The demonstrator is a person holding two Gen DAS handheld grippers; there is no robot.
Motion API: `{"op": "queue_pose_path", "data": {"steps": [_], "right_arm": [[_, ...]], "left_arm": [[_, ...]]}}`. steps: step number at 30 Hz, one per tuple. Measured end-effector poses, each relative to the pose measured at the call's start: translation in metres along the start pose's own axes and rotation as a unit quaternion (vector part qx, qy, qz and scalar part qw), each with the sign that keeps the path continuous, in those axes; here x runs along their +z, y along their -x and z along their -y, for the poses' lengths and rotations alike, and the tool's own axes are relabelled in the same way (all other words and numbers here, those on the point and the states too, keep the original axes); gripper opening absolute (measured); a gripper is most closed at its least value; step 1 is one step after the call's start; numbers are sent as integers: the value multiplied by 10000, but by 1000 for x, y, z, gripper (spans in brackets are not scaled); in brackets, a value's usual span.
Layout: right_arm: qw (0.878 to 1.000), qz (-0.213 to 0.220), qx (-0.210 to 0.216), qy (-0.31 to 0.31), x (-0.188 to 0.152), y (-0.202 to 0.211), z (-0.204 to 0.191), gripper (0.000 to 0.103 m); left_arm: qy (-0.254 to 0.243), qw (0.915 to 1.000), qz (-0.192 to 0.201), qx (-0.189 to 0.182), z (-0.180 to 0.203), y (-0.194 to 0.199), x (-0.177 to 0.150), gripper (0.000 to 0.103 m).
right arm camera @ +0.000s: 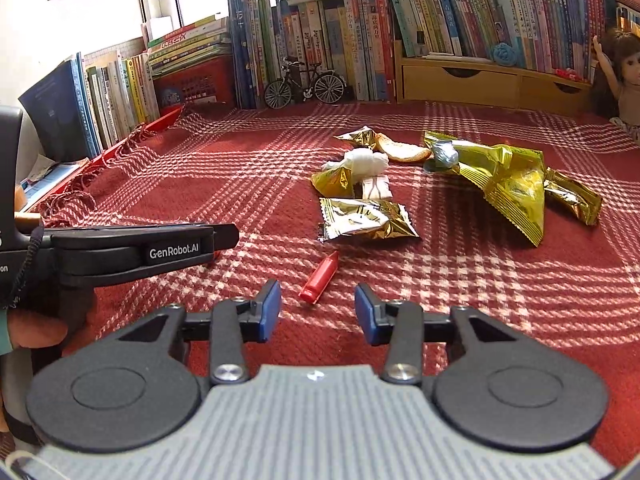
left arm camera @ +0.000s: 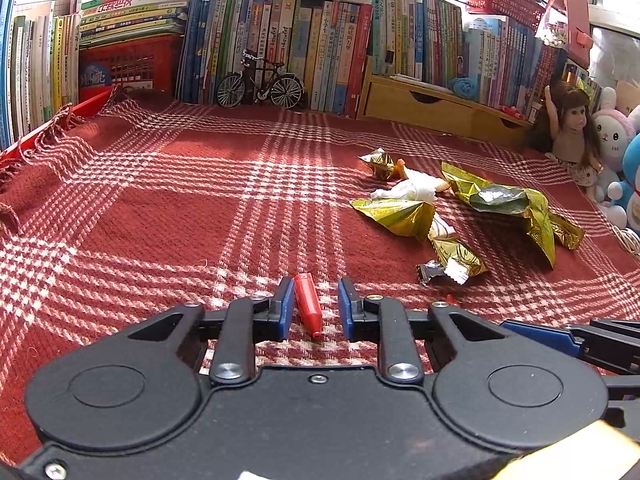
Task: Collect trash
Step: 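Grasp the red crayon with the left tool, then grasp the second red crayon with the right tool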
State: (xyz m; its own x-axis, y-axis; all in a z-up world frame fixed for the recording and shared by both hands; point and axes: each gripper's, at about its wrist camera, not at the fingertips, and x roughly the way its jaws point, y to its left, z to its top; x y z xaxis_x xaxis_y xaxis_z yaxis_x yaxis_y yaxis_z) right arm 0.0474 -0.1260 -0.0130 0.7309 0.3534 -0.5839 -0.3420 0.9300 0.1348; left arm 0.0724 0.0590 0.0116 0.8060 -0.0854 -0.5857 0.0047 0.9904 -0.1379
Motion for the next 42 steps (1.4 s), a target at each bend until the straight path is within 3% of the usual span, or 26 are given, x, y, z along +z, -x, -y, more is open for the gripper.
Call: {"op": "queue_pose_path", "data": {"steps": [9,19,27,33,34,36,39,42], "right_arm": [[9998,-106,-133,-74,7,-24,0,45],[9995,-109,-282,-34,10,-29,2,18],[9996,-30,-290,-53,3,-15,10,14],[9995,14,-299,-111,-1,-4,18,15],[9993,22,-346,-100,-1,-3,18,21],[9991,0,-399,-134,1,-4,20,22],[9995,-187,-264,-54,4,-10,21,44],[9988,-222,-399,150,4,-13,21,45]], "left_arm": [[17,10000,0,-40,-1,-4,-5,12],[-4,9999,64,-141,1,3,-10,10],[-111,9995,100,-288,9,19,-13,10],[-205,9990,113,-371,16,29,-16,10],[-214,9990,118,-362,16,30,-15,10],[-206,9992,121,-328,17,31,-15,10],[-164,9993,96,-333,16,32,-15,10],[-168,9992,97,-337,14,33,-15,10]]}}
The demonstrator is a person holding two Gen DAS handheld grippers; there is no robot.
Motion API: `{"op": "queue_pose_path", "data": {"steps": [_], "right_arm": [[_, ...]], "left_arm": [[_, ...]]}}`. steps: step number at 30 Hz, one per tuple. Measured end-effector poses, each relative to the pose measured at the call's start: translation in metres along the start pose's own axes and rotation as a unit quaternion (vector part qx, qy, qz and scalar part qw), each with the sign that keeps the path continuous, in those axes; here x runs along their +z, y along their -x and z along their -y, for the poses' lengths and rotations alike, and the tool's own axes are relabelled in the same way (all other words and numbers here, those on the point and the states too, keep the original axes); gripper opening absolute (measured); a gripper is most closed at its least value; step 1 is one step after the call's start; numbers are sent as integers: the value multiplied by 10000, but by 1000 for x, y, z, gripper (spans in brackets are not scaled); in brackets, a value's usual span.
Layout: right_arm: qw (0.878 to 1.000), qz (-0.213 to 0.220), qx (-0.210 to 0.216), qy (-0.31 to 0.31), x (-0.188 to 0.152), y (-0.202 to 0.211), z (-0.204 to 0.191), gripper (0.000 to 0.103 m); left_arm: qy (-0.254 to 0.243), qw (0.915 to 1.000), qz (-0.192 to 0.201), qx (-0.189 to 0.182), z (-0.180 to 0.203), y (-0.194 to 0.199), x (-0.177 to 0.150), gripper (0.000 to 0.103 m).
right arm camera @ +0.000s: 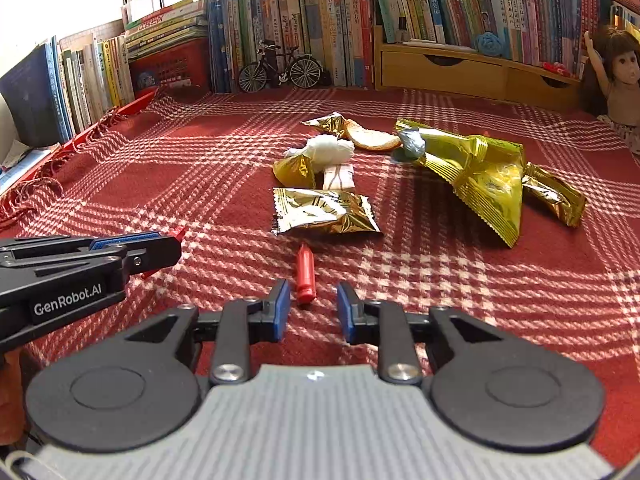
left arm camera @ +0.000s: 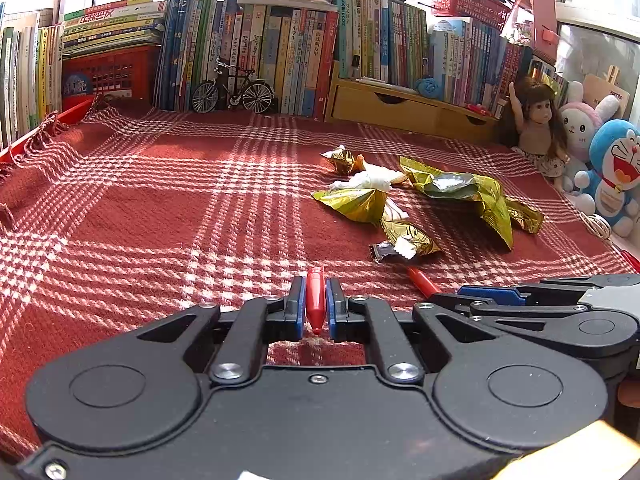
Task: Collect trash
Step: 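Grasp the second red crayon with the right tool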
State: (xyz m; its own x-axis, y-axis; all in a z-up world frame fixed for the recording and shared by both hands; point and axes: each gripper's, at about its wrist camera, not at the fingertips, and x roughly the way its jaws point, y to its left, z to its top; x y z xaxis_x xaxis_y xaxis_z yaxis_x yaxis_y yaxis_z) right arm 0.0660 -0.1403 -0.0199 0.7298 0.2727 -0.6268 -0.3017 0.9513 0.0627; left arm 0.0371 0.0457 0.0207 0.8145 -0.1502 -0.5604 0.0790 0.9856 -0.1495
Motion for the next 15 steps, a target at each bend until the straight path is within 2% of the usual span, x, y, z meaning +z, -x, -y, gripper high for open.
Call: {"op": "queue_pose_path", "data": {"steps": [3,6,8,15], "right_arm": [[9995,-20,-309,24,1,1,7,46],[9967,9,-817,-26,1,2,19,49],[9952,33,-968,-135,0,4,26,49],[9986,157,-211,-458,-2,13,21,56]], "left_arm": [[20,10000,-9,-12,-1,0,-1,10],[70,10000,-21,-17,-2,-1,-2,10],[91,9999,-28,-38,-3,-2,-2,10],[95,10000,15,6,-4,0,-2,10]]}}
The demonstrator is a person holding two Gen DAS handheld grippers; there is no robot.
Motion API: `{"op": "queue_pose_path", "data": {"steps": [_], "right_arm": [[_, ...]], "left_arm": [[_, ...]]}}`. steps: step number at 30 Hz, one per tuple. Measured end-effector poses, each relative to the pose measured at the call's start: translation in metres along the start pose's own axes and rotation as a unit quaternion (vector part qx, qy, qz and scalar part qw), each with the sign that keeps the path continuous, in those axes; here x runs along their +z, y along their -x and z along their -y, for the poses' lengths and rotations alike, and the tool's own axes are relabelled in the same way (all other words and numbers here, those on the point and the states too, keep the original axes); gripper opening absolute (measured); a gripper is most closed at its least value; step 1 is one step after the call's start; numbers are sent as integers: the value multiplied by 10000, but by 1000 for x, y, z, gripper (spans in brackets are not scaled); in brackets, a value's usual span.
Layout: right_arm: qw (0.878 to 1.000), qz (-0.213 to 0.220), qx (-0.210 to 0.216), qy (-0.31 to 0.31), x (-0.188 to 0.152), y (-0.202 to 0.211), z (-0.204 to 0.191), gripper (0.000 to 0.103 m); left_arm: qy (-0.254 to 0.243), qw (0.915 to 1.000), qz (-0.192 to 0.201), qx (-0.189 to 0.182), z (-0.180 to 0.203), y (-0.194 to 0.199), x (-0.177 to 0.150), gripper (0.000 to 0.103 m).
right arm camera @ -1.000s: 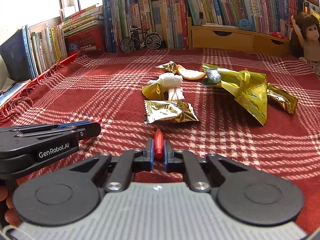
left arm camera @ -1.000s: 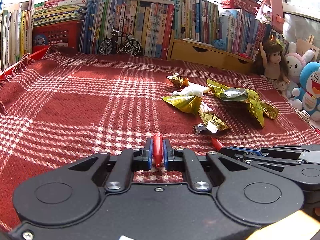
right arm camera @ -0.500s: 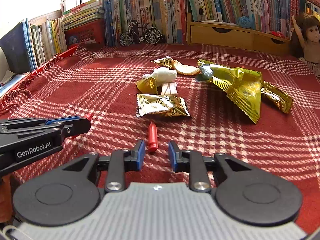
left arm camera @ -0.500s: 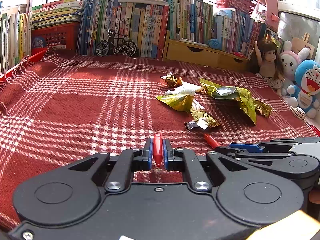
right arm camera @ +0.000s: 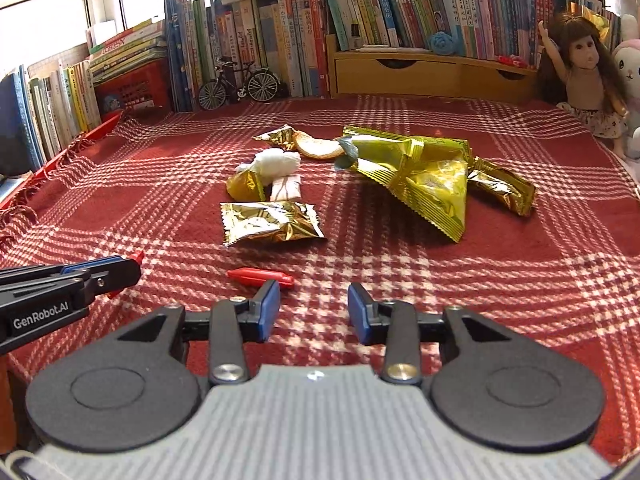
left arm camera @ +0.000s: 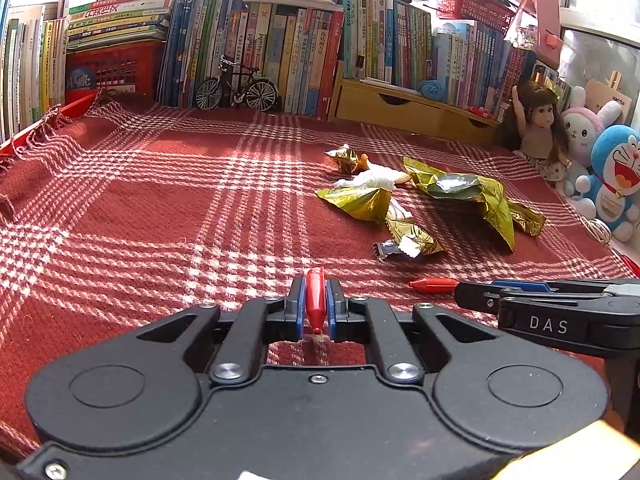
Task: Collect trash
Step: 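Grasp the second red crayon with the right tool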
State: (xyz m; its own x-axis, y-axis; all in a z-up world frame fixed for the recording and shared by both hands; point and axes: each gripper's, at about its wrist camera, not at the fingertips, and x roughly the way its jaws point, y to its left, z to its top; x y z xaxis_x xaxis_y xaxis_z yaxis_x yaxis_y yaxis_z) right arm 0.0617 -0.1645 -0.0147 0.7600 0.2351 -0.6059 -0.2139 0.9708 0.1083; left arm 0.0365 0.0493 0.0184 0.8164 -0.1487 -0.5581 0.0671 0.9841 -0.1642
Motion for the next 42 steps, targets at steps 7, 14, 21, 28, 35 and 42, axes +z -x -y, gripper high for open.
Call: {"op": "queue_pose_path", "data": {"steps": [7,14,21,28,35,42], "right_arm": [[9998,-83,15,-188,6,-16,-27,65],[9993,-14,-338,-177,7,-30,-41,68],[9994,95,-335,-89,2,-25,-42,50],[9996,205,-200,-57,-3,-10,-34,50],[9995,302,-48,64,-13,14,-24,50],[9994,278,142,129,-30,43,-16,50]], "left_arm": [[35,9999,93,106,-8,3,4,10],[143,9998,76,100,-14,2,3,10],[152,9998,63,65,-15,3,-1,10],[139,9999,55,10,-11,8,-4,10],[82,9999,36,-131,-3,23,-13,10],[-53,9993,14,-363,8,50,-25,10]]}}
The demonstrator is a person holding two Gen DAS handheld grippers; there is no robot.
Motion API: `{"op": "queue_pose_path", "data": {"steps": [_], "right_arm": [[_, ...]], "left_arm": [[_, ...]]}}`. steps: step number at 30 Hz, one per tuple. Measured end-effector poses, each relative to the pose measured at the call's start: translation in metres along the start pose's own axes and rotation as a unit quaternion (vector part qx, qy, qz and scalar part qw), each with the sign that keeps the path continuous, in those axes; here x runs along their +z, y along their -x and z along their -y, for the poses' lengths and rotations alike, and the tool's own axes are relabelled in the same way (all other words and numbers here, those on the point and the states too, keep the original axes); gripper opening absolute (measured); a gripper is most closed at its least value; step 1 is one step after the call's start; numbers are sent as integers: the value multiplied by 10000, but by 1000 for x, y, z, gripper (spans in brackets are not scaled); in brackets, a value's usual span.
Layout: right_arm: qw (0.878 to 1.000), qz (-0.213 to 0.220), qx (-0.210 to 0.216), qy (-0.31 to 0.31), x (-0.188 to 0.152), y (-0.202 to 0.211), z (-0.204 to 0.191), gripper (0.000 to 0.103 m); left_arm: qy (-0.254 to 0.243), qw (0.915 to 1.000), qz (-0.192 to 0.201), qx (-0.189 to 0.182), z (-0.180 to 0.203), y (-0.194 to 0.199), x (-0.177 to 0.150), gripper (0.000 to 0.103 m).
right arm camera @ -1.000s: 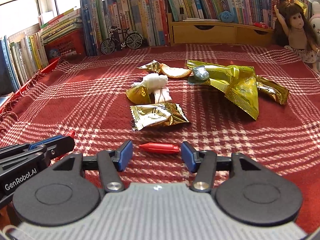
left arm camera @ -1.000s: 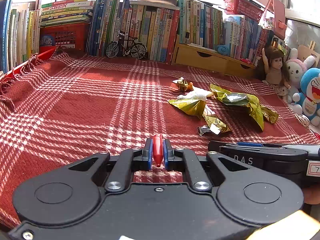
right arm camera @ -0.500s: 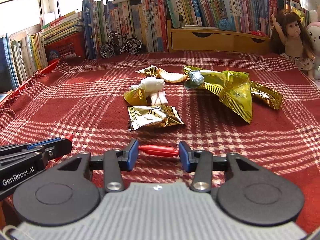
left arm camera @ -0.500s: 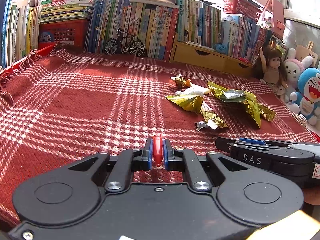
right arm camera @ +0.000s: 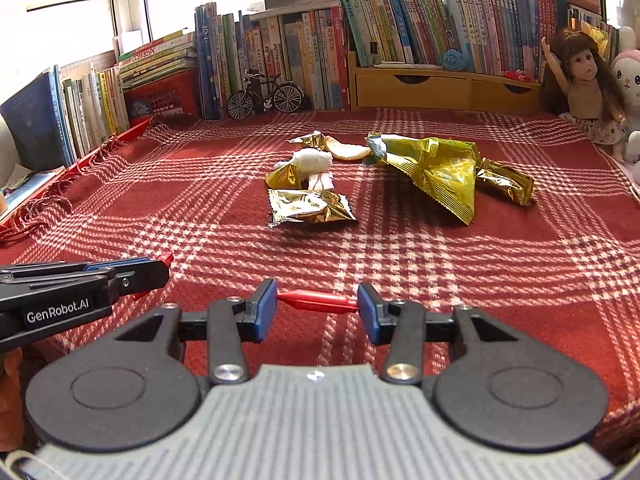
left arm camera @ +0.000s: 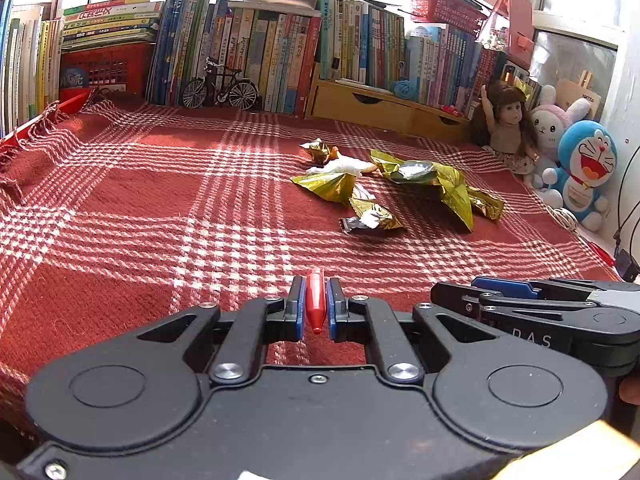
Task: Collect trash
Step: 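Grasp the second red crayon with the right tool, then carry both red crayons down to the black trash bin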
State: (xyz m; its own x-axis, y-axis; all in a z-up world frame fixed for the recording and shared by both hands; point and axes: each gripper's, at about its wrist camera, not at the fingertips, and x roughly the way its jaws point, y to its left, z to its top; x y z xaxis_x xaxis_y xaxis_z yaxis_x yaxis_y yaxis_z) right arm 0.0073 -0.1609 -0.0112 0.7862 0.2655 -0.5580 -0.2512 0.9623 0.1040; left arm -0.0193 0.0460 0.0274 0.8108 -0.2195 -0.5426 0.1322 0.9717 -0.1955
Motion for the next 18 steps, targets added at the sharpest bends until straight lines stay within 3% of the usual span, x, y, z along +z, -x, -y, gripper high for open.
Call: {"op": "queue_pose_path", "data": {"steps": [11,18], "right_arm": [[9996,-244,127,-33,-35,45,14,50],[9983,-541,203,-74,-67,68,17,50]], "left_arm": [[-189,9991,-170,-329,19,44,-25,10],[-336,9964,-573,-529,30,56,-50,10]]}}
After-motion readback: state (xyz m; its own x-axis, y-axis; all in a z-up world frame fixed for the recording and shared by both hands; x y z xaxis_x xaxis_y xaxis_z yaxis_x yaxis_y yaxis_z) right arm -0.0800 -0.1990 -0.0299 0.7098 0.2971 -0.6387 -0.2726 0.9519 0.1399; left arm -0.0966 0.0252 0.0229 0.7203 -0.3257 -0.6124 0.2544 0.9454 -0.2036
